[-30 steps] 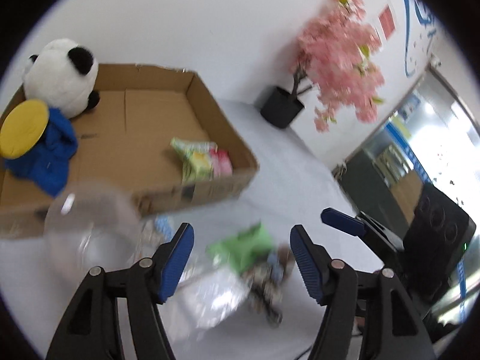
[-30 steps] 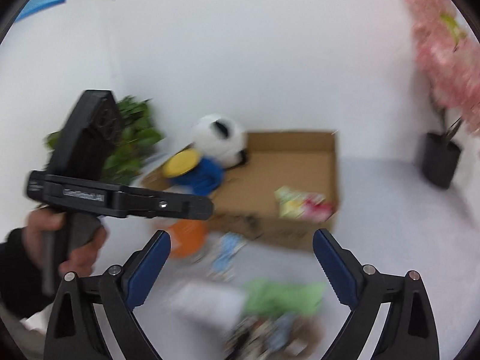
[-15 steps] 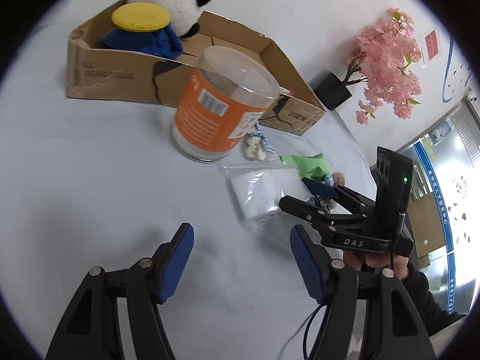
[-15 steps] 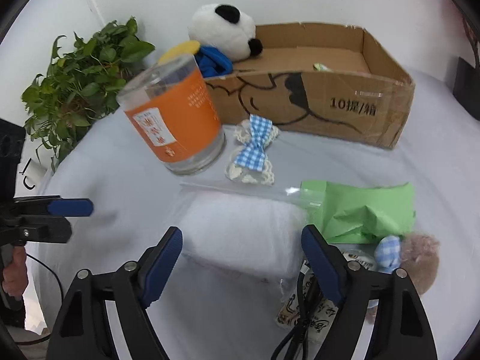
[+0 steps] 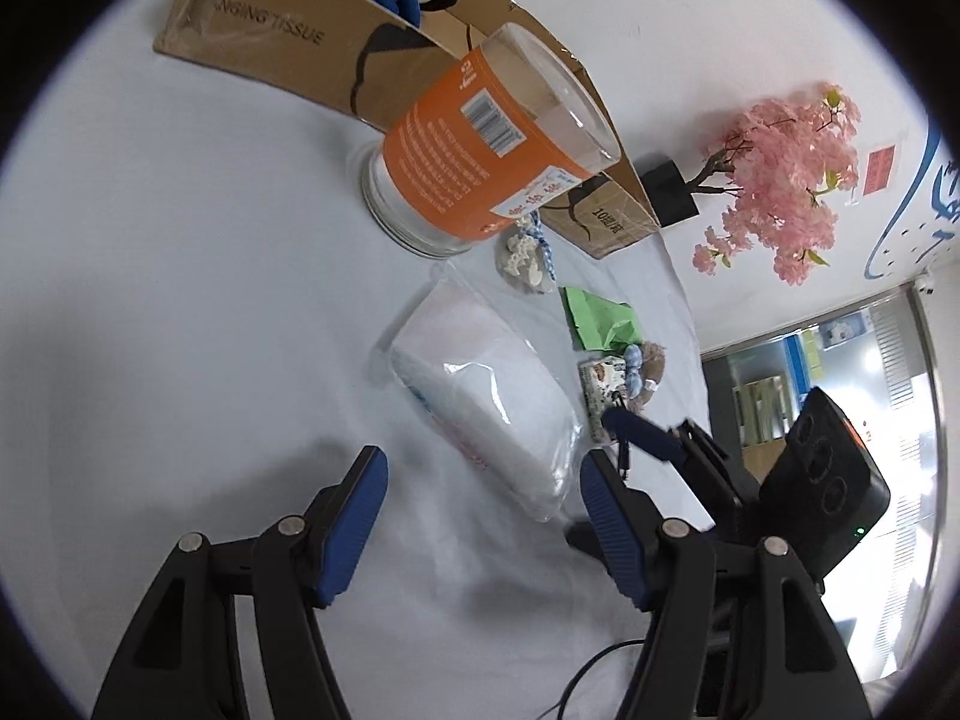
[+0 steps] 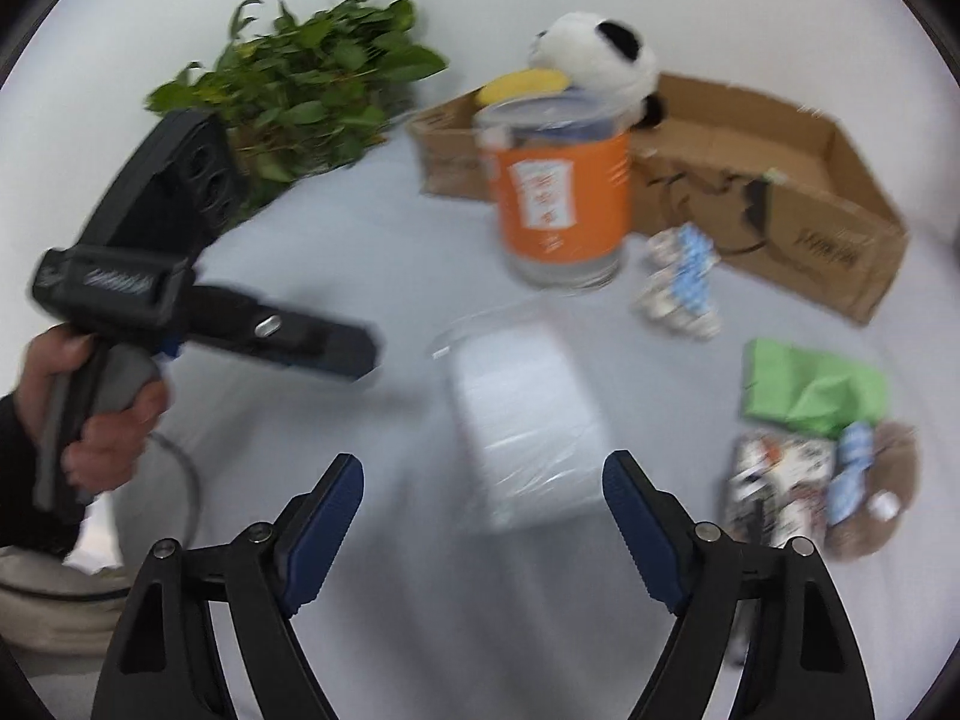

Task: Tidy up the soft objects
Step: 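Grasp the white pack with the right gripper and lift it, then lower the white pack into the box and open the right gripper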

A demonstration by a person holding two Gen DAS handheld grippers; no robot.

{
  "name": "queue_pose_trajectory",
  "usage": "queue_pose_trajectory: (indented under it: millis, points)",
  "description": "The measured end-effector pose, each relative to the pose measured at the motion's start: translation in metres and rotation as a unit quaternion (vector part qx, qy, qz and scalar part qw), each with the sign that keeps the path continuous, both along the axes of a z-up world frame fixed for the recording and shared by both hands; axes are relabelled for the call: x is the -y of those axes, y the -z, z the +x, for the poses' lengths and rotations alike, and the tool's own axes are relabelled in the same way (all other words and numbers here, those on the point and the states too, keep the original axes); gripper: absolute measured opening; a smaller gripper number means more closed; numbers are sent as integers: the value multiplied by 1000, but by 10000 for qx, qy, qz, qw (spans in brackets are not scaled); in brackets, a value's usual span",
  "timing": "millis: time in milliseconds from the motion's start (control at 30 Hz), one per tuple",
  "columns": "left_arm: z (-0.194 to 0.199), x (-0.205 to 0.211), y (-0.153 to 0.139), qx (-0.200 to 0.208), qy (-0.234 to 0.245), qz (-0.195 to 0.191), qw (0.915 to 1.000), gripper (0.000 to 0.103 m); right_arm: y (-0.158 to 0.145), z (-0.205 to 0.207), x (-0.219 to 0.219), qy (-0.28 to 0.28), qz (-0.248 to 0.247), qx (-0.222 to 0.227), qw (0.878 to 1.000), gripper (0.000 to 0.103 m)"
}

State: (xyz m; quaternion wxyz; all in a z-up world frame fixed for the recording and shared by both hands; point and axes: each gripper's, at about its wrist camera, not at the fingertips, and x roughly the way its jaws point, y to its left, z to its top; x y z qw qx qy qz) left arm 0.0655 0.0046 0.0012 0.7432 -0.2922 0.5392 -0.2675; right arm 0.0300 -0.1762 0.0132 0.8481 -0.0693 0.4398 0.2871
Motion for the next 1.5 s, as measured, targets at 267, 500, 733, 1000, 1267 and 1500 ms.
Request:
queue_pose_trajectory:
  millis: [267,500,733,1000,1267,1500]
  points:
    - [13,19,23,-361,56,-409,9985,63,27,22,-23,-26,-417,-228,9989,79]
    - [10,35,21,-264,204,-10,9994,33,26,-2,-25,838,-247,-361,9955,50]
    - [0,68,11,-70,740,166,9971,27,20,-37,-8,1647,-51,-264,9860,47]
    - [11,139,-25,570,1516,88,9868,26,-10,-71,49,2541,-221,551,9654,47]
    - [54,193,-60,1109,1708,-336,9785,26,-47,-55,95,3015,-619,1562,9386,47]
    - [105,203,-81,1425,1257,-739,9790,26,-70,-1,119,2787,-1006,2335,9261,47]
